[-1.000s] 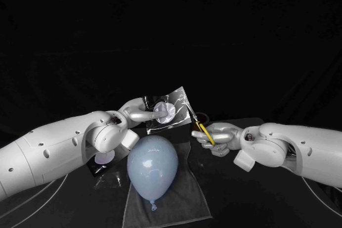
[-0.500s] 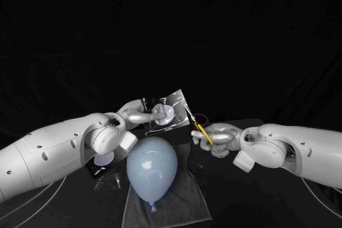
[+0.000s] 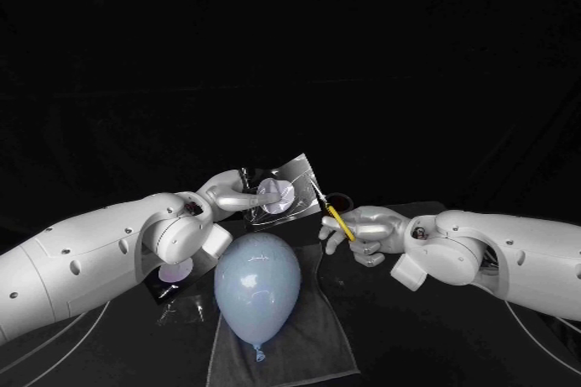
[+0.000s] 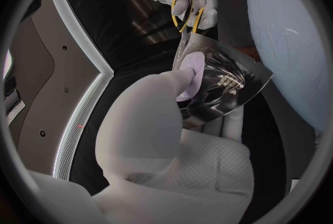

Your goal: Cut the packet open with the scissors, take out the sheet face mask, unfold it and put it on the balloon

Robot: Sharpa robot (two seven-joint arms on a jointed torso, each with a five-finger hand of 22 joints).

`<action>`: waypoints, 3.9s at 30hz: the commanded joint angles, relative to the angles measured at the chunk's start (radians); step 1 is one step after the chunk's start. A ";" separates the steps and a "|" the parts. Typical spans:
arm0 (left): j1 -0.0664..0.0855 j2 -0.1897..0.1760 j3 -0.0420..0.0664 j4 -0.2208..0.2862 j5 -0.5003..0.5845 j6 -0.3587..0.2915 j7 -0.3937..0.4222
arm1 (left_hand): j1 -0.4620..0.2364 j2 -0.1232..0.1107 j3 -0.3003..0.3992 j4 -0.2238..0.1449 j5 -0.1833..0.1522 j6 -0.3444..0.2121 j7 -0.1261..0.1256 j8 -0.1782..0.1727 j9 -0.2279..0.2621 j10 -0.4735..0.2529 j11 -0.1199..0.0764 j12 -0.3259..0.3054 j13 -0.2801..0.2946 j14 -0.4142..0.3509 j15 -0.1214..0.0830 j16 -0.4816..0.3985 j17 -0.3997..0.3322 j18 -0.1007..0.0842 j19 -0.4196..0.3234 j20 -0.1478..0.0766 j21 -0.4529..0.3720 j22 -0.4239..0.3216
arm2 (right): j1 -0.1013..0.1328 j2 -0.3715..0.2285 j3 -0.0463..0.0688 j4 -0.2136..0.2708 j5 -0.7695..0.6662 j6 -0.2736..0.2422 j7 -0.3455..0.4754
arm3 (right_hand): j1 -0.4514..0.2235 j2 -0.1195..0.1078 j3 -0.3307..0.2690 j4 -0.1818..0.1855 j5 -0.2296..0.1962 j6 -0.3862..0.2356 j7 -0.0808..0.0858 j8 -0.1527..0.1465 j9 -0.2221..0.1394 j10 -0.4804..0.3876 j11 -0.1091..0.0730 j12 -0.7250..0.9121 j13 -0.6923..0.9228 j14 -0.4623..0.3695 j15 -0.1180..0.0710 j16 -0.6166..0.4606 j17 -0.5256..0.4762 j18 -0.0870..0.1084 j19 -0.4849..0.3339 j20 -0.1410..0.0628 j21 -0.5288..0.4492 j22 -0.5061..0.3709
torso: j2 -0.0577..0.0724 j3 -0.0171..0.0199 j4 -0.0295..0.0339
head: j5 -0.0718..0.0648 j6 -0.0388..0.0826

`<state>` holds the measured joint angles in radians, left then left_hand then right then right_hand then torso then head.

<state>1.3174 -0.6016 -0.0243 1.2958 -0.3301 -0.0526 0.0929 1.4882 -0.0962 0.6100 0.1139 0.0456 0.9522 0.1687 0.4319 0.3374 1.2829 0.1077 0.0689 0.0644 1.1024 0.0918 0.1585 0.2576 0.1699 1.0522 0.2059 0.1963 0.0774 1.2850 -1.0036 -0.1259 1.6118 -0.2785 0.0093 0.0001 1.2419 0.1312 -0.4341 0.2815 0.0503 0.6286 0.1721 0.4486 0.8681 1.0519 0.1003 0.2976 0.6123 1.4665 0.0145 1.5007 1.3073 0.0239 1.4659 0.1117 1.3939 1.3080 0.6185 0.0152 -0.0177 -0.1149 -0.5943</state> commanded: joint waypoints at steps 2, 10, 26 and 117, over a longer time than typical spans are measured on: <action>-0.001 0.002 0.000 0.005 -0.027 0.017 0.015 | -0.003 0.009 0.007 -0.015 0.003 0.006 -0.001 0.005 0.046 0.008 0.001 -0.004 0.001 0.004 -0.001 -0.006 0.001 0.013 0.007 -0.003 0.007 0.001 | 0.002 0.004 0.002 0.000 0.017 -0.010 0.035 | -0.002 -0.011 -0.028 0.001 -0.002 -0.004 0.013 -0.008 -0.006 -0.007 0.008 -0.023 -0.027 0.065 0.011 -0.009 0.117 0.022 0.017 0.012 -0.016 0.171 | 0.000 -0.0001 0.0002 | -0.002 0.002; -0.001 0.003 0.000 0.006 -0.039 0.022 0.017 | -0.003 0.009 0.007 -0.015 0.003 0.006 -0.001 0.005 0.046 0.008 0.001 -0.004 0.001 0.004 -0.001 -0.006 0.001 0.013 0.007 -0.003 0.007 0.001 | 0.002 0.010 0.003 -0.004 0.029 -0.013 0.044 | -0.004 -0.011 -0.028 0.002 -0.002 0.011 0.014 -0.002 -0.008 -0.013 0.010 -0.041 -0.052 0.063 0.014 -0.011 0.112 0.025 0.011 0.016 -0.028 0.165 | 0.000 0.0001 0.0000 | -0.005 0.004; -0.003 0.003 0.000 0.006 -0.043 0.014 0.024 | -0.003 0.009 0.008 -0.016 0.003 0.005 -0.001 0.005 0.047 0.008 0.001 -0.004 0.001 0.004 -0.001 -0.006 0.001 0.013 0.007 -0.003 0.007 0.001 | 0.002 0.013 0.003 -0.016 0.024 -0.035 0.018 | 0.050 0.108 -0.027 -0.003 -0.001 0.289 -0.181 0.437 0.263 0.471 -0.174 1.078 0.805 0.083 -0.140 0.013 0.156 -0.006 0.075 -0.122 0.105 0.228 | -0.001 0.0003 -0.0001 | -0.007 -0.004; -0.010 -0.004 0.000 0.027 -0.300 -0.077 0.137 | -0.005 0.008 0.011 -0.032 0.003 0.005 -0.001 0.007 0.053 0.010 0.000 -0.004 0.002 0.005 -0.003 -0.009 0.003 0.013 0.006 -0.005 0.009 0.002 | 0.031 0.051 0.004 -0.032 0.068 -0.123 0.092 | 0.012 0.014 0.021 -0.005 -0.001 0.239 -0.086 0.076 0.016 0.322 -0.090 0.086 -0.163 0.058 -0.066 -0.038 0.040 0.029 0.024 -0.052 -0.053 0.139 | 0.000 0.0006 -0.0003 | -0.021 0.017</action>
<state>1.3094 -0.6070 -0.0237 1.3193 -0.6138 -0.1368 0.2152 1.4788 -0.0977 0.6168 0.0907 0.0430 0.9490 0.1690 0.4351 0.3374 1.2831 0.1075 0.0690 0.0644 1.1025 0.0919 0.1547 0.2596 0.1699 1.0561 0.2020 0.2001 0.0773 1.3124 -0.9535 -0.1256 1.5801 -0.2260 -0.0850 0.0582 1.2539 0.1234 -0.4087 0.2772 0.0503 0.8419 0.0995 0.5007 0.8741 1.1452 0.1156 0.3545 0.4298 1.4666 0.0061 1.4583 1.3075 0.0674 1.4628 0.0742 1.3267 1.3080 0.6183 0.0158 -0.0180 -0.1358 -0.5770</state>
